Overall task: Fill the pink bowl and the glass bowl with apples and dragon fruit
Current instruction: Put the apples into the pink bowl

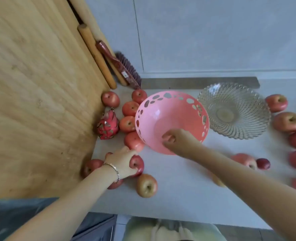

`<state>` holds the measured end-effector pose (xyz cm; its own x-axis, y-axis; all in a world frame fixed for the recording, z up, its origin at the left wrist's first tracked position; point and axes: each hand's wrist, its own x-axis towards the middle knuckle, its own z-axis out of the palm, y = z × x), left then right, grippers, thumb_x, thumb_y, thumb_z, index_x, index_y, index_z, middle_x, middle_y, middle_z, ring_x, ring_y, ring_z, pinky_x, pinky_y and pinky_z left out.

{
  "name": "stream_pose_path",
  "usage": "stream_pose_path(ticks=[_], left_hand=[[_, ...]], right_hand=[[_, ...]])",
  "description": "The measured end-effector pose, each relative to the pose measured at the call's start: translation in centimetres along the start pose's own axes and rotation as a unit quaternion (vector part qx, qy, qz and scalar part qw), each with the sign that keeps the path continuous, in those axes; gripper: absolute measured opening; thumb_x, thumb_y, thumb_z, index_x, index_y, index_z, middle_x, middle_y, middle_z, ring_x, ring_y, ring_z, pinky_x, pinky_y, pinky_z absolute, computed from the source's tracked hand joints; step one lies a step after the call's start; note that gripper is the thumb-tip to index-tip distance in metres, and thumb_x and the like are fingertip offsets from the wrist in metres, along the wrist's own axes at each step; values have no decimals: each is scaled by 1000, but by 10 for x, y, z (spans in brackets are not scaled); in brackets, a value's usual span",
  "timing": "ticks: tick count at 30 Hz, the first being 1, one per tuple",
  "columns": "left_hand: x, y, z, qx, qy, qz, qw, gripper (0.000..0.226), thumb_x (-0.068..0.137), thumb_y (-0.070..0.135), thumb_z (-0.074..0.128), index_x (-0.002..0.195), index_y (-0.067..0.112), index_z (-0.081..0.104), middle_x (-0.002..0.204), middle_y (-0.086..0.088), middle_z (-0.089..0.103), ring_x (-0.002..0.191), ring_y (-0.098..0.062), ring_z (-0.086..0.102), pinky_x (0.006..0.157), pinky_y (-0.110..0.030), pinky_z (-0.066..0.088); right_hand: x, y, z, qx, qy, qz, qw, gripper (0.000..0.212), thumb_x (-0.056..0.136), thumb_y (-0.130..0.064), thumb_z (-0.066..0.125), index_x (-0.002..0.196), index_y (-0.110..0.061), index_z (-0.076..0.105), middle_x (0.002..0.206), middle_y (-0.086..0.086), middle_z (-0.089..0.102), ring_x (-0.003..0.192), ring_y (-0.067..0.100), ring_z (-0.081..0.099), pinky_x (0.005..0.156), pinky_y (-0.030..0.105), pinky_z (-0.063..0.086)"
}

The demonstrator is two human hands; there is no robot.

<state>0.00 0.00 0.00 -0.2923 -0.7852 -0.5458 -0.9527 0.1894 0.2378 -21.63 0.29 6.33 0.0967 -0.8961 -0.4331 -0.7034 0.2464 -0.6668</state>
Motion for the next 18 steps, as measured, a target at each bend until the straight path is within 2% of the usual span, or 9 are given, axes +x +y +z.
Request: stream_pose_path(ticks=[3,4,6,8,11,13,15,18], left_hand=[[2,-4,4,126,-22,52,990,59,76,43,59,130,32,37,122,-4,40,102,-30,57,76,-32,43],[3,-4,6,153,-22,60,986,63,77,43,59,133,31,33,124,-7,38,100,-31,57,72,-31,39],[6,-3,8,188,-6,66,980,68,77,43,59,137,31,28,125,-10,36,98,-32,58,70,-31,35],[9,-3,13,219,-8,66,973,73,78,41,59,140,32,22,127,-13,36,100,-33,56,73,-33,37],[14,-3,20,215,-32,60,974,80,79,41,60,144,32,14,131,-15,42,111,-33,53,86,-36,41],[17,-5,19,196,-32,65,978,80,77,39,62,143,31,16,130,-16,46,112,-33,53,87,-36,43],[18,-7,17,169,-34,71,983,80,75,39,63,141,30,19,128,-14,47,112,-34,54,85,-35,44],[14,-12,10,97,-30,70,992,81,69,43,65,137,33,23,117,-8,56,104,-31,58,71,-32,42]], right_hand=[[0,-14,43,-131,-108,-9,985,43,85,-37,57,122,-14,54,116,6,61,109,24,56,89,29,43],[-3,-20,58,-171,-152,10,973,45,84,-41,57,119,-12,53,113,6,60,108,25,55,85,32,44],[-2,-22,82,-203,-191,60,959,36,81,-39,55,102,-10,50,93,5,54,95,25,56,71,29,44],[1,-23,100,-216,-195,107,951,29,77,-31,54,95,-11,44,82,2,46,90,25,55,74,29,45],[4,-20,120,-201,-211,146,945,40,73,-36,60,102,-14,44,85,0,44,98,25,56,83,32,49],[6,-17,126,-169,-214,160,949,42,69,-38,61,100,-14,46,90,1,51,97,25,58,77,31,48],[4,-16,123,-159,-211,154,952,32,70,-33,60,91,-15,44,93,2,49,97,26,56,76,31,47],[-4,-17,105,-162,-206,139,955,31,77,-33,61,94,-16,42,109,6,48,106,27,51,87,35,47]])
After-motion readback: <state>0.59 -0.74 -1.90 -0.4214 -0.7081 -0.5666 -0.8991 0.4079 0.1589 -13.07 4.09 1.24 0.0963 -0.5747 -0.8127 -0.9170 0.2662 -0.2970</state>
